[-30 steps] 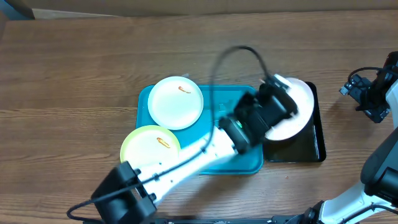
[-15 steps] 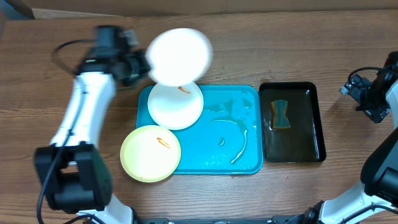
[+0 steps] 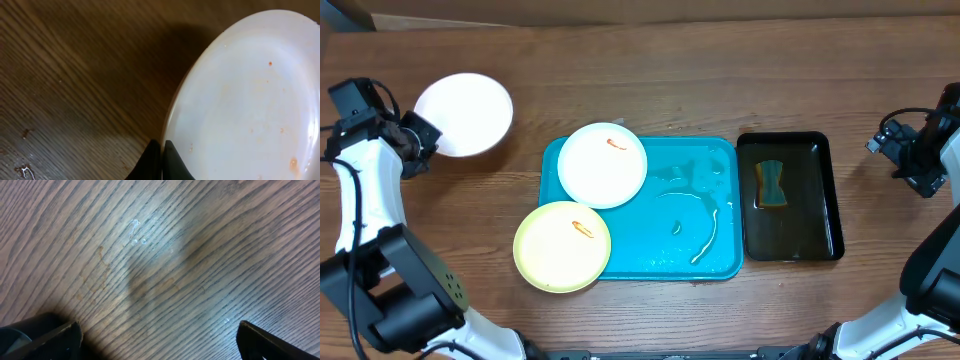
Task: Clean dirty plates on tray and stack at the side
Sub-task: 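Set the white plate on the table left of the teal tray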
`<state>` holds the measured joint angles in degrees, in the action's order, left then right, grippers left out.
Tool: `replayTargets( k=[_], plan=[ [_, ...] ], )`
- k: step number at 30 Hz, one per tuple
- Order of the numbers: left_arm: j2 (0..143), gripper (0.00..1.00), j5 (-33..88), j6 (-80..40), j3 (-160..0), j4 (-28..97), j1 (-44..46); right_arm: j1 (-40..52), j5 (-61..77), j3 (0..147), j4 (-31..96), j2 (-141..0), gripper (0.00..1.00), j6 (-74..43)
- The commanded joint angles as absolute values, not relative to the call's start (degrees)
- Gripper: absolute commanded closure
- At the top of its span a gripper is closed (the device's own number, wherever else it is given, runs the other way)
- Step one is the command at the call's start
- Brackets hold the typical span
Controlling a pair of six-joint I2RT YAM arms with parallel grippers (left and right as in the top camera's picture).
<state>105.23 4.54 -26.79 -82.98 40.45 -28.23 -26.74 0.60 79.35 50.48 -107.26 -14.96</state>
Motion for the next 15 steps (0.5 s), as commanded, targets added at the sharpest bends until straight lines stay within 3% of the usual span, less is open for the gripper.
replayTargets(
  k=[1, 10, 14, 15],
  plan=[
    [109.8, 0.96, 1.2, -25.3, -82.0, 40.1, -27.4, -26.7, 0.1, 79.0, 50.2, -106.7, 0.00, -15.2],
    [114.7, 0.93, 3.9, -23.4, -82.0, 38.4, -27.4, -26.7, 0.1, 79.0, 50.2, -106.7, 0.00, -15.2],
    [114.2, 0.50, 16.4, -17.1, -82.8, 39.1, -27.4, -26.7, 0.1, 79.0, 50.2, -106.7, 0.00, -15.2],
    [114.0, 0.48, 20.4, -16.0, -83.4, 39.6, -27.4, -26.7, 0.1, 79.0, 50.2, -106.7, 0.00, -15.2]
  ],
)
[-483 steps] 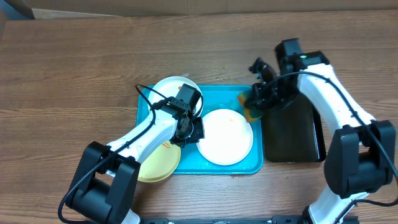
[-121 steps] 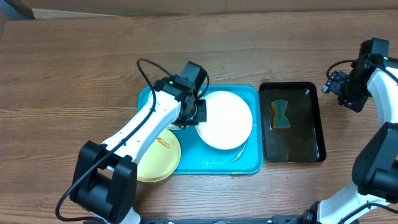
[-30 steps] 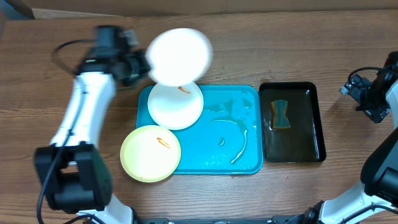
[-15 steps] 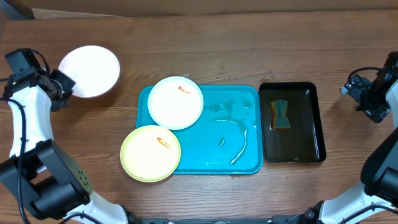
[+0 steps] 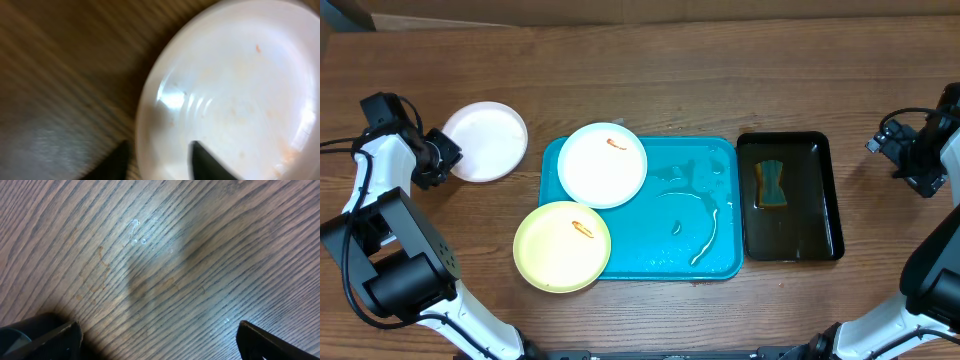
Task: Clean dirty plates on tray and stack at the side
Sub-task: 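Set the white plate on the table left of the teal tray, then reach the left gripper to the next white plate and grip its rim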
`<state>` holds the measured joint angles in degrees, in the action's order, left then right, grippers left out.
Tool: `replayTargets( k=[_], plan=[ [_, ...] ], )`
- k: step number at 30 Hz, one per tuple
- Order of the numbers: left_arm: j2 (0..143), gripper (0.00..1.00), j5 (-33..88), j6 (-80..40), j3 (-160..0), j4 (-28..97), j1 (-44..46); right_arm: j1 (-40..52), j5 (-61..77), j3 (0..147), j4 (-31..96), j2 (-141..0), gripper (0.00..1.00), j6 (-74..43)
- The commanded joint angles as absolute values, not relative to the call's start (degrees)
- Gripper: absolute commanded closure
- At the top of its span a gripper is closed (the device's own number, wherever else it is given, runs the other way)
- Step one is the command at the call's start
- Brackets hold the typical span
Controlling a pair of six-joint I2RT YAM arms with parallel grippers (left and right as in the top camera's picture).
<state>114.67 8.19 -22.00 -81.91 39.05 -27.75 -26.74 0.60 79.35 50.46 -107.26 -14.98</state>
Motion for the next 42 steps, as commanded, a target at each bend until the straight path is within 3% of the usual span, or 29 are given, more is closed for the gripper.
replayTargets(
  k=[1, 9, 17, 26, 33, 38, 42],
  plan=[
    [113.6, 0.47, 23.3, -15.2, -83.9, 40.4, -27.4, -26.7, 0.1, 79.0, 50.2, -106.7, 0.00, -15.2],
    [106.1, 0.44, 27.1, -13.2, -89.4, 53.5, -25.1, -26.7, 0.1, 79.0, 50.2, -106.7, 0.00, -15.2],
    [101.5, 0.49, 22.0, -11.6, -89.4, 67.4, -13.1, -26.7, 0.1, 79.0, 50.2, -106.7, 0.00, -15.2],
    [101.6, 0.46, 1.3, -18.5, -87.4, 67.9, 2.0, -26.7, 0.1, 79.0, 50.2, -106.7, 0.00, -15.2],
    [101.8, 0.46, 0.4, -18.9, -87.4, 64.7, 5.7, -26.7, 0.1, 79.0, 50.2, -106.7, 0.00, -15.2],
    [102.8, 0.32, 0.1, -18.9, -87.3, 63.6, 6.0, -26.7, 0.1, 79.0, 50.1, -106.7, 0.00, -15.2],
    [104.6, 0.36, -0.5, -18.9, -87.0, 63.6, 6.0, -26.7, 0.1, 79.0, 50.2, -106.7, 0.00, -15.2]
  ],
)
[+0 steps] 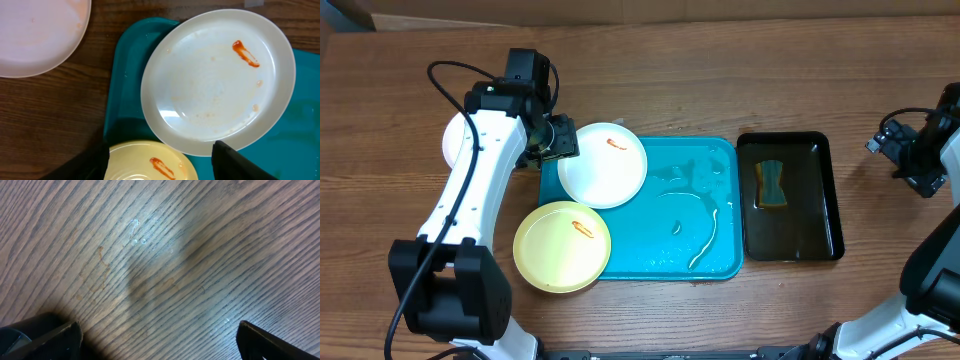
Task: Clean dirty plates on tray and stack at the side
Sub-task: 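Reach the left gripper to the next white plate and grip its rim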
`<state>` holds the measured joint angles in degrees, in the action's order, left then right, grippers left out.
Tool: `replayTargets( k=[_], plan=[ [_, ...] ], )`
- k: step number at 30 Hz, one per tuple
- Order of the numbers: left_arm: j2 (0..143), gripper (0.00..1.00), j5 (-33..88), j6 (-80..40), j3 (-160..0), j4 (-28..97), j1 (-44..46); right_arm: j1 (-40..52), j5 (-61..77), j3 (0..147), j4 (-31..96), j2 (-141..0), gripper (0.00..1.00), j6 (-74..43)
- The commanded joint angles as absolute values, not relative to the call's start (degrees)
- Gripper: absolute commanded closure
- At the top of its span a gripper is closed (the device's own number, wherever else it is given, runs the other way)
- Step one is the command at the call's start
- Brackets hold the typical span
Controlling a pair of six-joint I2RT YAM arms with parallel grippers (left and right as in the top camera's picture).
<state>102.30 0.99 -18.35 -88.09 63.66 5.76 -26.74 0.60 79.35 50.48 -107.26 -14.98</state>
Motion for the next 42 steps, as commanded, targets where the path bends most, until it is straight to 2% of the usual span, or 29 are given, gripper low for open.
replayTargets(
  k=[1, 7, 14, 42],
  plan=[
    [105.0, 0.37, -0.5, -18.8, -87.0, 63.6, 6.0, -26.7, 0.1, 79.0, 50.1, -106.7, 0.00, -15.2],
    [109.4, 0.49, -0.5, -18.6, -86.4, 64.0, 6.0, -26.7, 0.1, 79.0, 50.2, -106.7, 0.00, -15.2],
    [113.1, 0.55, -0.4, -18.3, -86.4, 64.1, 6.0, -26.7, 0.1, 79.0, 50.2, -106.7, 0.00, -15.2],
    [117.4, 0.64, -0.5, -16.7, -86.3, 62.7, 7.2, -26.7, 0.1, 79.0, 50.1, -106.7, 0.00, -15.2]
  ],
)
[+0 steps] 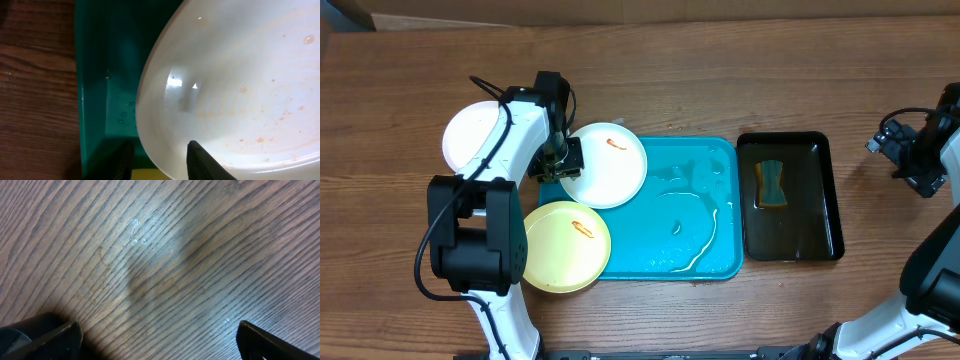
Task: Clean dirty plates on tray and stack at the side
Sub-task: 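Reach the left gripper to the next white plate and grip its rim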
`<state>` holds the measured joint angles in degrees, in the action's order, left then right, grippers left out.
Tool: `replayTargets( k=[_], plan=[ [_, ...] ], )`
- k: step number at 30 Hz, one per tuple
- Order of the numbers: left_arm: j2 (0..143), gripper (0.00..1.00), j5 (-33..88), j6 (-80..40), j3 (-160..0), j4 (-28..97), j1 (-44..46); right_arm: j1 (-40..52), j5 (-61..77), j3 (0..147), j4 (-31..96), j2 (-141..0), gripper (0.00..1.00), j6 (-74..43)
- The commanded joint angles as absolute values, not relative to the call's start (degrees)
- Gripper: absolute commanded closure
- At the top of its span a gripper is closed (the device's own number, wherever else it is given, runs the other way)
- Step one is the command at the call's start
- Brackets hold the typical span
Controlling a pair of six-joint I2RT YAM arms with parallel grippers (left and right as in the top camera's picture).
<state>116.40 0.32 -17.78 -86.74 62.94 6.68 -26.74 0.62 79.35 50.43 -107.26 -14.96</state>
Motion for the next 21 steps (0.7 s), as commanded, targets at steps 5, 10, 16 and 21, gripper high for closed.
replayTargets(
  k=[5, 10, 16, 21],
  plan=[
    [117.4, 0.64, -0.5, -16.7, -86.3, 62.5, 7.2, -26.7, 0.1, 79.0, 50.2, -106.7, 0.00, -15.2],
    [117.4, 0.64, -0.7, -16.7, -86.3, 62.5, 7.2, -26.7, 0.1, 79.0, 50.2, -106.7, 0.00, -15.2],
    [117.4, 0.66, -0.7, -16.7, -86.2, 62.3, 7.2, -26.7, 0.1, 79.0, 50.2, -106.7, 0.00, -15.2],
    [117.4, 0.67, -0.7, -16.7, -86.1, 62.0, 7.2, -26.7, 0.1, 79.0, 50.2, -106.7, 0.00, -15.2]
  ],
)
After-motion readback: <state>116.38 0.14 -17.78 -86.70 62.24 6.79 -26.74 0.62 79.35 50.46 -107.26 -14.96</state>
